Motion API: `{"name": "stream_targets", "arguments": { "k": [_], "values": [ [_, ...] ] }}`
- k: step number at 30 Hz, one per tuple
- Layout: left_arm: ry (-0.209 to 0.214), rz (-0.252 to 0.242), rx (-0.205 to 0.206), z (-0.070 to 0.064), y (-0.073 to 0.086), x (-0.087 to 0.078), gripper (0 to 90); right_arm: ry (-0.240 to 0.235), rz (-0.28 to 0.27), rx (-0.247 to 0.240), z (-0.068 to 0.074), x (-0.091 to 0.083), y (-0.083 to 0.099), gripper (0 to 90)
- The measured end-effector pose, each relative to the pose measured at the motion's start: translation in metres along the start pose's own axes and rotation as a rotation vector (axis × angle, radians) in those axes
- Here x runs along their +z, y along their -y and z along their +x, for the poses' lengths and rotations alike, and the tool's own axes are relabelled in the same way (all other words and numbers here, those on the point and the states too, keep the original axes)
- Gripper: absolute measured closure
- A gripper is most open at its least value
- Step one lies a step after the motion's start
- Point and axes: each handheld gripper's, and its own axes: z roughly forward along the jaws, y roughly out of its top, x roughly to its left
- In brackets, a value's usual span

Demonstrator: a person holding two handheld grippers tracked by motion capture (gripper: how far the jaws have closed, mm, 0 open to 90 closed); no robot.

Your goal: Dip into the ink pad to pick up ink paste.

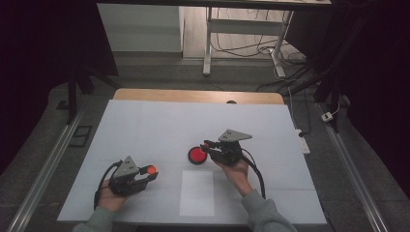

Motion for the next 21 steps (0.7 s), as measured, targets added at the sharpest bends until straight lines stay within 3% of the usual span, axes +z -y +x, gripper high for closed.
{"name": "stream_targets", "arguments": {
  "k": [21],
  "values": [
    [0.003,-0.002,0.003,0.0,-0.001,0.0,64.4,-0.014,-0.001,0.002,0.008,-0.023,0.006,72.6]
  ]
}}
